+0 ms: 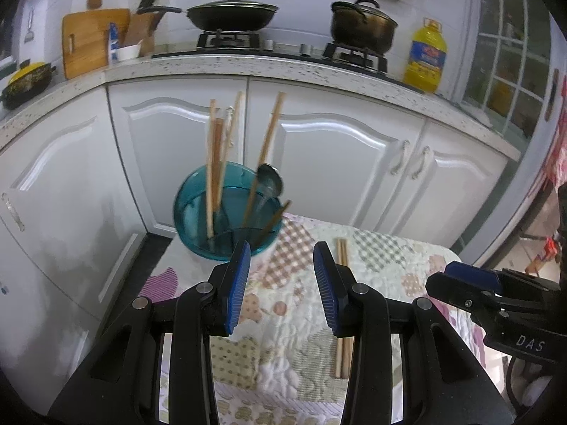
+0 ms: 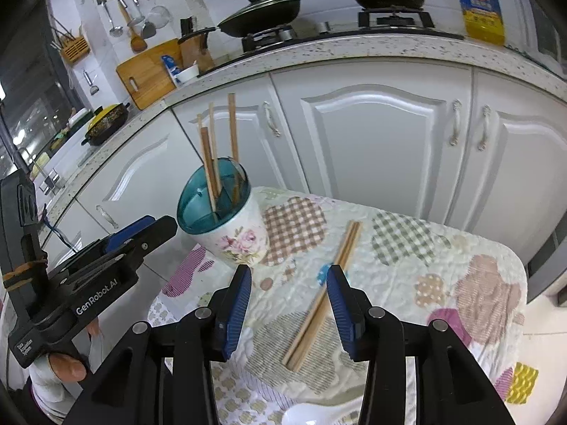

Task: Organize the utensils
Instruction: 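Withdraw both open grippers from the holder toward the remaining chopsticks, then move the left gripper over a chopstick while the right approaches the other chopsticks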

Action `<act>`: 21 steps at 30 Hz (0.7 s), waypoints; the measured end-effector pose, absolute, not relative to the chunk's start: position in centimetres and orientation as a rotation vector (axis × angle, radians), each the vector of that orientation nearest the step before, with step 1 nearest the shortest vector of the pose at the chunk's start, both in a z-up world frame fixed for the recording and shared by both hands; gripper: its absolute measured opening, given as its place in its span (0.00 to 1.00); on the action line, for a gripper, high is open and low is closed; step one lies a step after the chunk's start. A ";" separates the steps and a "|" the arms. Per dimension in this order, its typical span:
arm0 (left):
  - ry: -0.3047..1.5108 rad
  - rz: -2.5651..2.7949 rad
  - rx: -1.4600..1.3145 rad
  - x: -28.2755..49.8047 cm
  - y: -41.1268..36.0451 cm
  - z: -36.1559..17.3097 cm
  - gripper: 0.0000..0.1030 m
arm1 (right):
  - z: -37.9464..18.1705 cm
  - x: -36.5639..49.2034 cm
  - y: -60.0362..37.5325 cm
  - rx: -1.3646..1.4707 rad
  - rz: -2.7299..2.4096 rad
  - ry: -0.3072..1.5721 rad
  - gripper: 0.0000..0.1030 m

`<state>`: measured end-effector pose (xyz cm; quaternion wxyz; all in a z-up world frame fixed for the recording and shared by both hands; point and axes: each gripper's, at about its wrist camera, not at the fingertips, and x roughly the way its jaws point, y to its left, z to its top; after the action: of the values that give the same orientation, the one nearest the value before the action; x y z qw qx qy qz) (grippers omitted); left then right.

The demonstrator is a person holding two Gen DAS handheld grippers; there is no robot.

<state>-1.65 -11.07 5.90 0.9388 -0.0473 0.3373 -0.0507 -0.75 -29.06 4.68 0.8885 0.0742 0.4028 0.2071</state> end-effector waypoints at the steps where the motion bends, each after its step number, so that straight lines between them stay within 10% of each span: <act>1: 0.689 -0.109 -0.092 -1.8 -11.4 5.9 0.35 | 4.6 -0.9 -29.3 0.156 0.425 0.838 0.41; 21: 0.765 -0.178 -0.100 -1.8 -13.6 3.8 0.35 | 2.5 -1.7 -32.2 0.187 0.359 0.886 0.45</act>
<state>-1.83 -13.57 3.75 0.9226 -0.0487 0.3727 -0.0868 -1.67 -32.17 2.52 0.8837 0.0898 0.4257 0.1726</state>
